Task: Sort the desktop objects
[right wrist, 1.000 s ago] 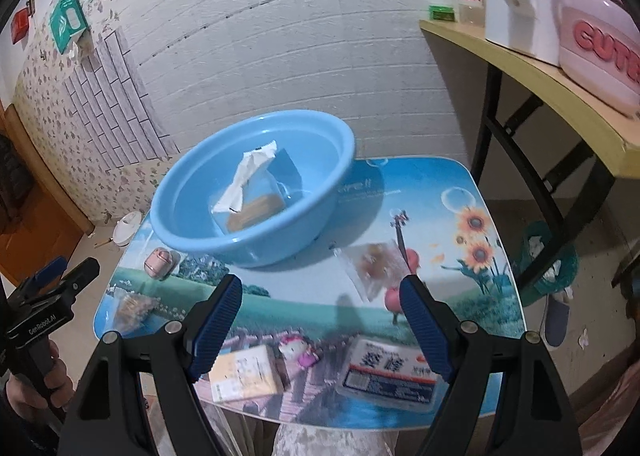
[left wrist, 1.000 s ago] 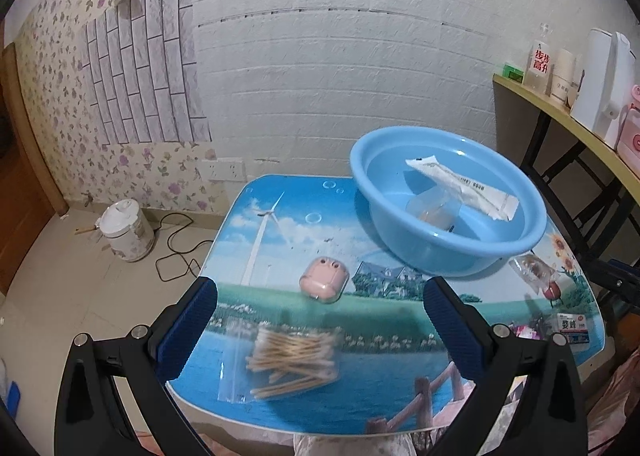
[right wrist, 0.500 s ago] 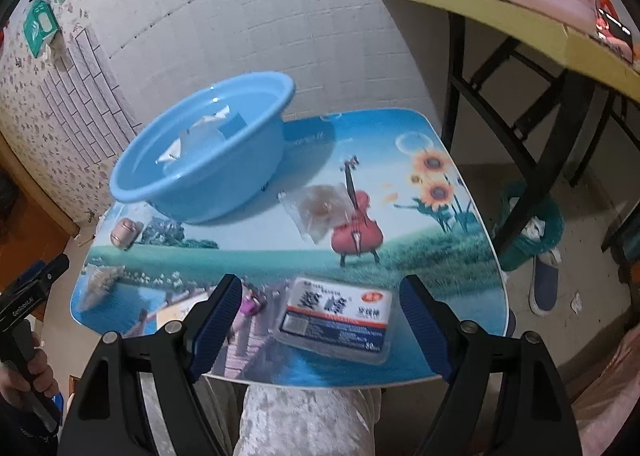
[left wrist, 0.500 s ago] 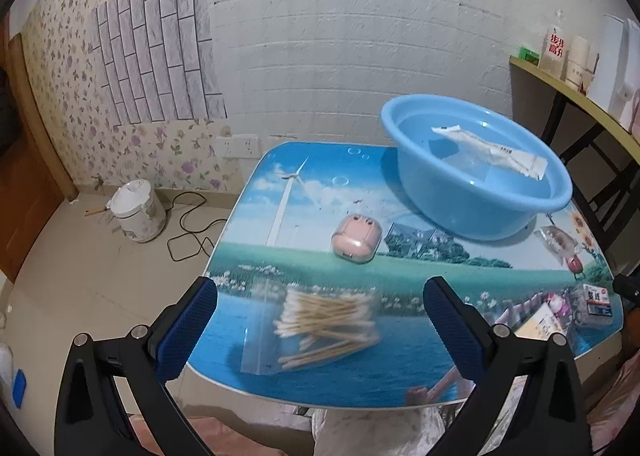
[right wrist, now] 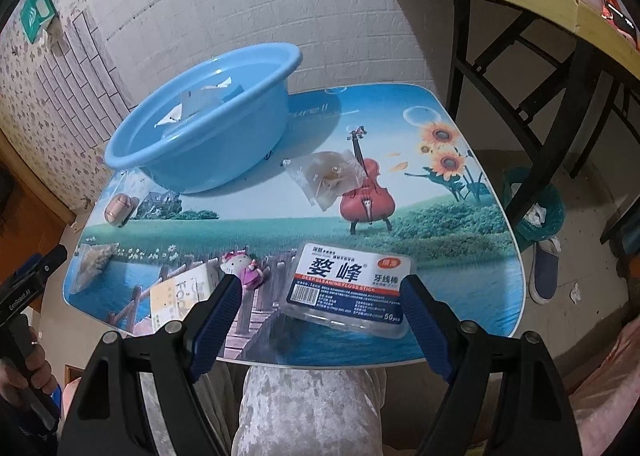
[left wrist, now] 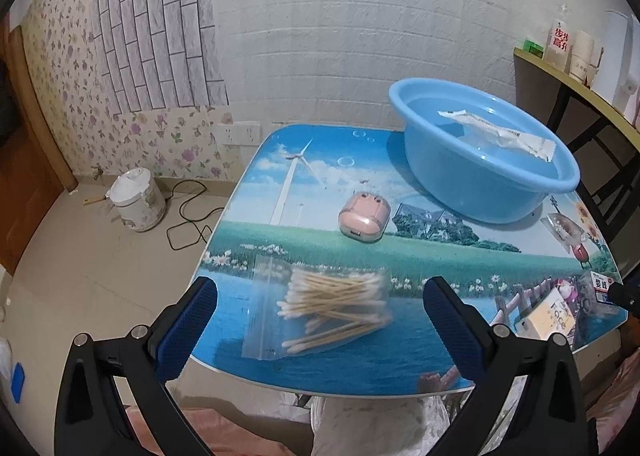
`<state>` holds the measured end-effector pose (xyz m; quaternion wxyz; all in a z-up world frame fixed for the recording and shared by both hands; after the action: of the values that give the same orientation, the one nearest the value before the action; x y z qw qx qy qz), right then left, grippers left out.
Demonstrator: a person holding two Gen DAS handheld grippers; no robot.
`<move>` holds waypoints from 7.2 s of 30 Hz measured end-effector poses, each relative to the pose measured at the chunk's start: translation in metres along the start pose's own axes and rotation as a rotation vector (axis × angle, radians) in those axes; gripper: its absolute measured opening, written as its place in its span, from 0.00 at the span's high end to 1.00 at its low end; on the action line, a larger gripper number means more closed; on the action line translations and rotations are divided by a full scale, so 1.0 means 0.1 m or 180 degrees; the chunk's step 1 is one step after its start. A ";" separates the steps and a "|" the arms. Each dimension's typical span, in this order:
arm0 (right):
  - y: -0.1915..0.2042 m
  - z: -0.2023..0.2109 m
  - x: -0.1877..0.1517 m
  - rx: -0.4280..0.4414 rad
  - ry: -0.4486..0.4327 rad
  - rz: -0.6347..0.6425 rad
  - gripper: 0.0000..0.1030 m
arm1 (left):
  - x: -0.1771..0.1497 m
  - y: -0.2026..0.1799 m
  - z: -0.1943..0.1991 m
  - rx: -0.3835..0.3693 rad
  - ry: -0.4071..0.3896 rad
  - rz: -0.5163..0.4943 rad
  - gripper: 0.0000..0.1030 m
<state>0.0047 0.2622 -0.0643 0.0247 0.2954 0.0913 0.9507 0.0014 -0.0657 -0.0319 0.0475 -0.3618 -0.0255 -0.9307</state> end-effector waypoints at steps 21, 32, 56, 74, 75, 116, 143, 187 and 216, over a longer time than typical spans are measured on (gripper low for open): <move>-0.10 -0.17 -0.16 -0.0169 0.0136 -0.0138 0.20 | -0.15 0.11 -0.19 0.0008 0.0136 -0.0004 0.00; -0.06 -0.32 -0.13 -0.0230 0.0182 -0.0163 0.20 | -0.18 0.12 -0.32 -0.0059 0.0173 -0.0035 0.00; -0.03 -0.50 -0.02 -0.0508 0.0111 -0.0244 0.13 | -0.23 -0.05 -0.59 0.0010 0.0365 0.0145 0.00; 0.03 -0.55 -0.04 -0.0572 0.0048 -0.0056 0.09 | -0.29 -0.07 -0.57 0.0133 0.0125 0.0194 0.00; 0.03 -0.55 -0.04 -0.0562 0.0039 -0.0052 0.09 | -0.30 -0.07 -0.57 0.0132 0.0119 0.0194 0.01; -0.05 -0.37 -0.05 -0.0312 -0.0082 -0.0135 0.20 | -0.16 0.05 -0.22 -0.0339 -0.0125 0.0272 0.75; 0.03 -0.08 0.02 -0.0072 -0.0241 -0.0055 0.20 | 0.10 -0.21 0.19 -0.0407 -0.0297 0.0131 0.75; 1.18 -0.12 1.03 0.0416 -0.0544 0.0662 0.20 | 0.96 -0.75 -0.01 -0.0722 -0.0387 -0.0147 0.75; 1.13 -1.08 1.59 0.0256 -0.0346 0.0647 0.20 | 1.40 -0.96 -0.65 -0.0746 -0.0230 -0.0174 0.76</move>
<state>-0.1872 0.1505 -0.0418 -0.0787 0.3550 0.0974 0.9264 -0.1556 0.0146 0.0133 -0.0214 -0.3974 0.0720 -0.9146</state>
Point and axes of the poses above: each gripper's, at about its wrist camera, not at the fingertips, and z roughly against the way its jaws point, y to its left, x to its top, the point moved 1 cm from there along -z, roughly the way its jaws point, and after that the axes turned 1 degree about x, right-handed, at the moved point
